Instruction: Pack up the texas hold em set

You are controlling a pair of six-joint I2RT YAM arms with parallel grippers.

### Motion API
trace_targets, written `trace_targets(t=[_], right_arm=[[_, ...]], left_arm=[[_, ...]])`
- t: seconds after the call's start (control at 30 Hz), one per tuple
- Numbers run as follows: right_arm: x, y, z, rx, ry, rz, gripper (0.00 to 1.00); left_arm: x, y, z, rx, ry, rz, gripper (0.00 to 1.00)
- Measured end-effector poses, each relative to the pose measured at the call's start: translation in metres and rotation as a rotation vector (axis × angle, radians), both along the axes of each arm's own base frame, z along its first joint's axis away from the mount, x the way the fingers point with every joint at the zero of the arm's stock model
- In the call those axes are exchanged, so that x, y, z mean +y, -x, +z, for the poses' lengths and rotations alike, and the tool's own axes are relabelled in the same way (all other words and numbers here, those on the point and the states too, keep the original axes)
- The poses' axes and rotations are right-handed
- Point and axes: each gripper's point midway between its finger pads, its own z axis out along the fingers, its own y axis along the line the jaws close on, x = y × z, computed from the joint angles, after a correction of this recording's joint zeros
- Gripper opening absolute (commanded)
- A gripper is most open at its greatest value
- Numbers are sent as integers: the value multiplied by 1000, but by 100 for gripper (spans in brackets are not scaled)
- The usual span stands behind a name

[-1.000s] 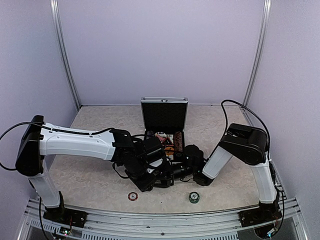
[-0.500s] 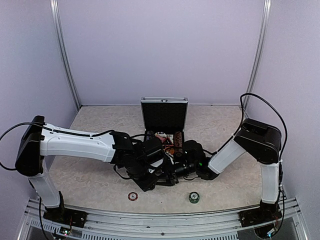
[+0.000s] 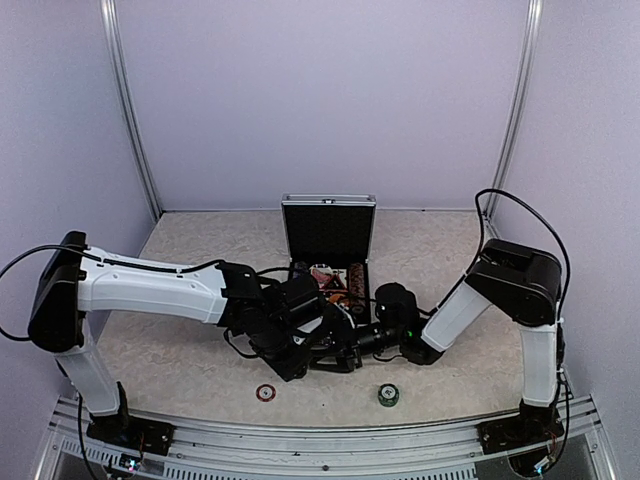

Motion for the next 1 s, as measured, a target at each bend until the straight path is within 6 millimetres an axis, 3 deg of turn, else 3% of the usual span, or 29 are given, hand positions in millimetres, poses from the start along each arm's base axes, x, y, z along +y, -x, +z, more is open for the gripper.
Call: trace_targets(t=[0.2, 0.37, 0.57, 0.8, 1.0], right_arm=[[-1, -8, 4, 68, -96, -27, 65], [-5, -9, 4, 94, -106, -44, 65], [-13, -11, 3, 57, -69, -60, 66], [-18, -26, 32, -63, -83, -101, 67], [-20, -28, 25, -79, -47, -109, 67]], left_arm=[[24, 7, -11, 39, -88, 21, 0], [27, 8, -12, 44, -96, 23, 0], [41, 14, -24, 66, -140, 41, 0], [64, 26, -40, 103, -199, 64, 0], [66, 29, -37, 98, -177, 78, 0]])
